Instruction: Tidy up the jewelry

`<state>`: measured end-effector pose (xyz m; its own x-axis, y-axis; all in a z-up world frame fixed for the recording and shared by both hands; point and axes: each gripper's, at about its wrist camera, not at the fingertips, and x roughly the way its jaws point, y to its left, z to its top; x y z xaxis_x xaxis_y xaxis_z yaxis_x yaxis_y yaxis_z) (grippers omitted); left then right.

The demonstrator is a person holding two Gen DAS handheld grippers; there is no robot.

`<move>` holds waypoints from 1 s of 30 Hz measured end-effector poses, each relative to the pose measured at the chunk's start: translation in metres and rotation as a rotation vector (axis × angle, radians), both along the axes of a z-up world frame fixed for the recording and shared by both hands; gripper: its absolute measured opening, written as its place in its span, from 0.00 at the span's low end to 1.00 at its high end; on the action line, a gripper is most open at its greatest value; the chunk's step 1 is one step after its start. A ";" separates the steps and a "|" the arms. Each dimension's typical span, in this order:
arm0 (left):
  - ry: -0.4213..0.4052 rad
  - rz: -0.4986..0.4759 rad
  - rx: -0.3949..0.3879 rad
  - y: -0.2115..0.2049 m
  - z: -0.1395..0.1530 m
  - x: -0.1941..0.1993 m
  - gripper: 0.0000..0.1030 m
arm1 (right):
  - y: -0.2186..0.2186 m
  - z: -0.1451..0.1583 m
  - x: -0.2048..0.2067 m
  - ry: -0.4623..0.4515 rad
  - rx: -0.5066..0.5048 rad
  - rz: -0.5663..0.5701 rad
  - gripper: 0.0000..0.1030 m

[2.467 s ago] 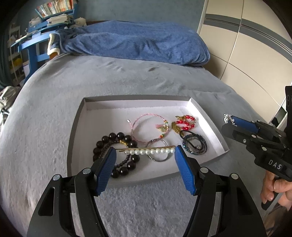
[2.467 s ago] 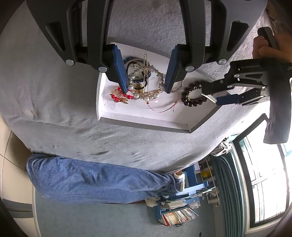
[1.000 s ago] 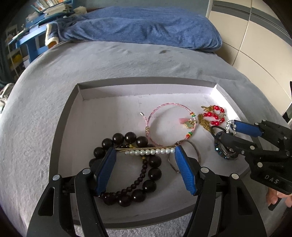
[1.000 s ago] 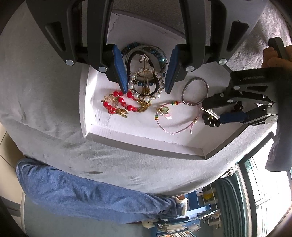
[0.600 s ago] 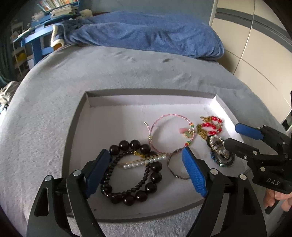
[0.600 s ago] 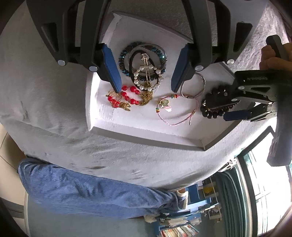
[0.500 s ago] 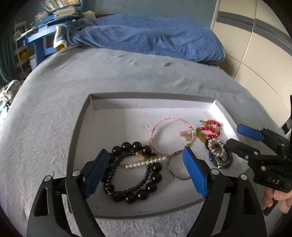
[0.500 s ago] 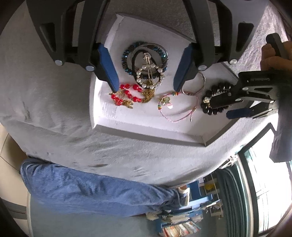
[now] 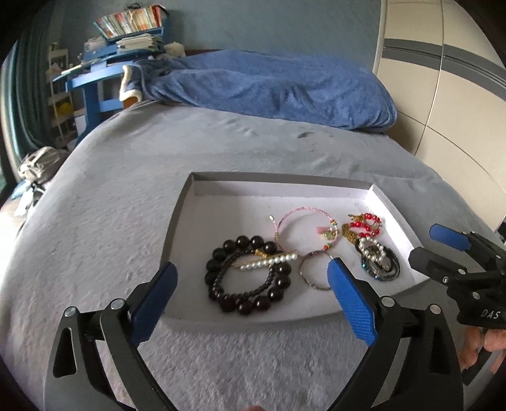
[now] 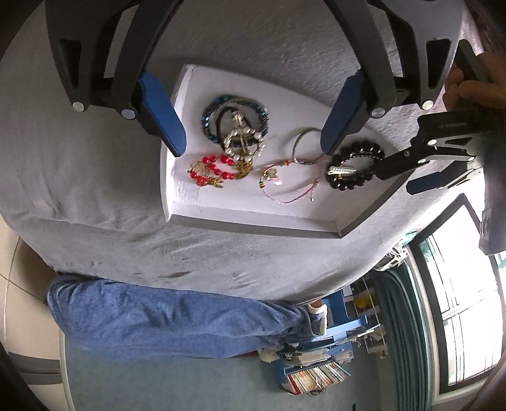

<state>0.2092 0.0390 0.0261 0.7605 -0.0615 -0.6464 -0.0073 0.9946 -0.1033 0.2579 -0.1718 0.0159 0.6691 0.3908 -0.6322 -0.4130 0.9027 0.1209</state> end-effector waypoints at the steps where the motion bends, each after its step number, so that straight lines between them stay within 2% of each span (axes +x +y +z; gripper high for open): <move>1: -0.003 0.011 -0.008 0.002 0.000 -0.004 0.93 | 0.000 0.000 -0.002 -0.002 0.000 -0.001 0.84; 6: -0.039 0.057 -0.038 0.009 -0.001 -0.026 0.94 | -0.001 -0.005 -0.016 -0.017 0.004 -0.022 0.86; 13: -0.097 0.093 -0.023 0.006 -0.007 -0.050 0.95 | -0.004 -0.016 -0.046 -0.043 0.015 -0.045 0.89; 23: -0.185 0.065 0.059 -0.014 -0.005 -0.082 0.95 | -0.014 -0.015 -0.076 -0.122 0.035 -0.100 0.92; 30: -0.207 0.079 0.087 -0.018 -0.002 -0.093 0.95 | -0.020 -0.012 -0.090 -0.163 0.035 -0.129 0.92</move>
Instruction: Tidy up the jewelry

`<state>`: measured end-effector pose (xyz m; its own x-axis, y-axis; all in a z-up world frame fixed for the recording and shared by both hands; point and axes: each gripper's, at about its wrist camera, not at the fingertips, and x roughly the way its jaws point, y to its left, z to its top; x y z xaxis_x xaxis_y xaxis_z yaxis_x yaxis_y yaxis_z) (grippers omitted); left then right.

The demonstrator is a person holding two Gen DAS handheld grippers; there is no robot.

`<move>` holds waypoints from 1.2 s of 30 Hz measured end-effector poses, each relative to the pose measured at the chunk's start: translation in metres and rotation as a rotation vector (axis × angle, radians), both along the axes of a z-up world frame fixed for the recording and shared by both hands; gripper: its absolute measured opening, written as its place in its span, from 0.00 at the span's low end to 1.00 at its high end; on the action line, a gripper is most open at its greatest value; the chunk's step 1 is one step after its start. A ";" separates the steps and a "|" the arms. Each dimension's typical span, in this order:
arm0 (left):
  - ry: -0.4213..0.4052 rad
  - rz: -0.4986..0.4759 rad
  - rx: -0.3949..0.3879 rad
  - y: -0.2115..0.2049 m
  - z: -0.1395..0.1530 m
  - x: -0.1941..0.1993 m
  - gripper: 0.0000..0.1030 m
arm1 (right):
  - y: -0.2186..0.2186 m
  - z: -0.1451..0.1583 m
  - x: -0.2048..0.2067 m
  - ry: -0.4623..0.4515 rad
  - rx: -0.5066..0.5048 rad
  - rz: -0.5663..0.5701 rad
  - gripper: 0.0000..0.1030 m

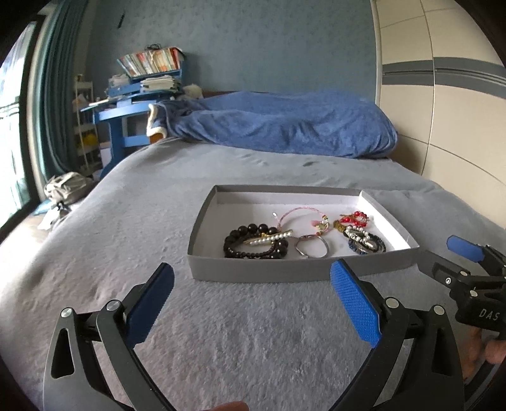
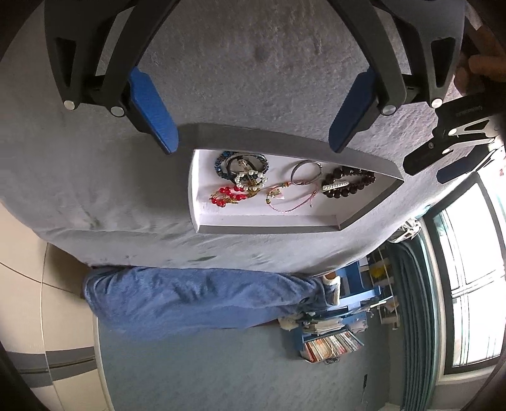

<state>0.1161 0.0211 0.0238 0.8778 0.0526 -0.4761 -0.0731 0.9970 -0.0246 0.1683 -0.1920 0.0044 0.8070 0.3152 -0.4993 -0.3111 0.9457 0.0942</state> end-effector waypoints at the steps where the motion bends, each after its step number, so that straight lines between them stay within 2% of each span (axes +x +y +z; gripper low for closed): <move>1: -0.005 0.002 0.002 0.000 0.000 -0.001 0.95 | 0.000 0.000 -0.001 -0.004 -0.002 0.001 0.92; 8: -0.010 -0.001 0.007 -0.001 0.001 -0.003 0.95 | 0.008 0.001 -0.007 -0.035 -0.033 0.023 0.92; 36: 0.000 0.005 -0.005 0.001 0.000 -0.002 0.95 | 0.008 0.001 -0.005 -0.028 -0.035 0.026 0.93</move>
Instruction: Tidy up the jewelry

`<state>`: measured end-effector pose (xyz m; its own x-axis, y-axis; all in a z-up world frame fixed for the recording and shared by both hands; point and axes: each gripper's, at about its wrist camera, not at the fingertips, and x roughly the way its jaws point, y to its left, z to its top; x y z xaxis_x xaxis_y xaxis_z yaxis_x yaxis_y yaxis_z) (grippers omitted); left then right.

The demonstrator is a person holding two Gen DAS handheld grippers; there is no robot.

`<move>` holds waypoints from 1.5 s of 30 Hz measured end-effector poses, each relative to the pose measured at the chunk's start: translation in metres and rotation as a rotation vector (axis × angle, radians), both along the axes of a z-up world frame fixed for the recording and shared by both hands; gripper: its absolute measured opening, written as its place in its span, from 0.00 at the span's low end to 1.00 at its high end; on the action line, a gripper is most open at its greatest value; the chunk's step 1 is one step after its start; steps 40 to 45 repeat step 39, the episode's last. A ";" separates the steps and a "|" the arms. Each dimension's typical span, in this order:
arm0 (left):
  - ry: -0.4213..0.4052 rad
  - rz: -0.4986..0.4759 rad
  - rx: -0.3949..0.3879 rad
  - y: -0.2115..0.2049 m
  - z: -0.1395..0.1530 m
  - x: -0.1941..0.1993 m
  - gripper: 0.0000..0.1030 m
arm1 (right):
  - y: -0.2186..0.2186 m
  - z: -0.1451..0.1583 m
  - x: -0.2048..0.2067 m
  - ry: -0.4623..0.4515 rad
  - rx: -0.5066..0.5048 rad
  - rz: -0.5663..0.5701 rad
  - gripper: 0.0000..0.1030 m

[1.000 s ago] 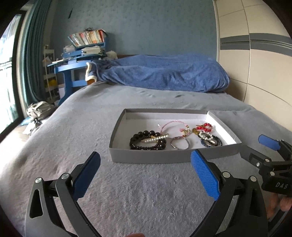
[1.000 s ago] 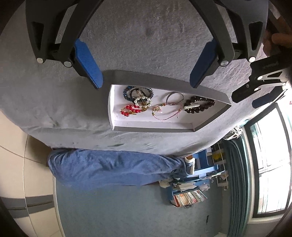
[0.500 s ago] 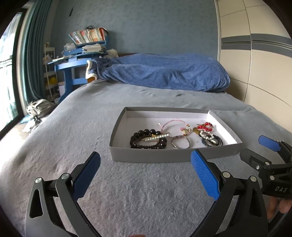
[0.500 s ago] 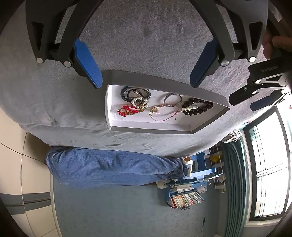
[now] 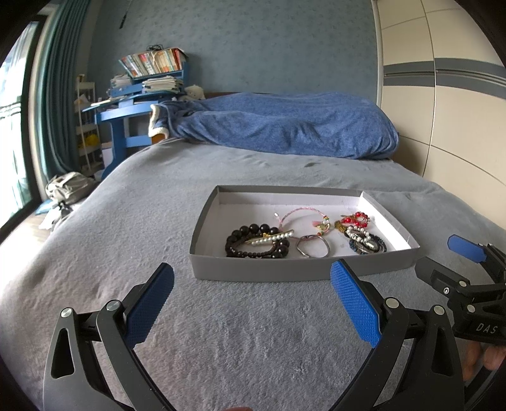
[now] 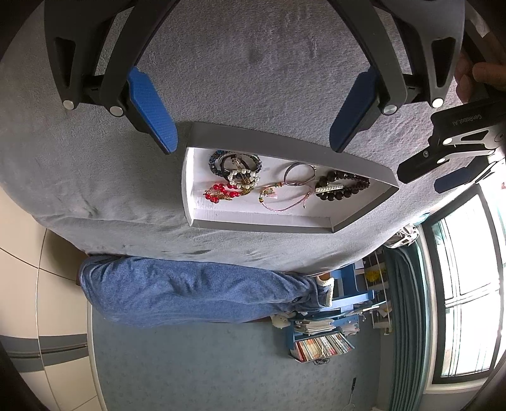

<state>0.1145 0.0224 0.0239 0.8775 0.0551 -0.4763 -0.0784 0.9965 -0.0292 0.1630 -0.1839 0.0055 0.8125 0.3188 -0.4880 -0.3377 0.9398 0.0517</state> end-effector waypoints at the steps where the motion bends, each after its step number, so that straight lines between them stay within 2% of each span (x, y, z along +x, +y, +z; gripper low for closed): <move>1: 0.000 0.000 0.000 0.000 0.000 0.000 0.95 | 0.000 0.000 0.000 0.000 0.000 0.000 0.93; 45: 0.016 0.000 -0.010 0.003 -0.007 0.003 0.95 | 0.000 0.001 0.001 0.001 -0.001 0.001 0.93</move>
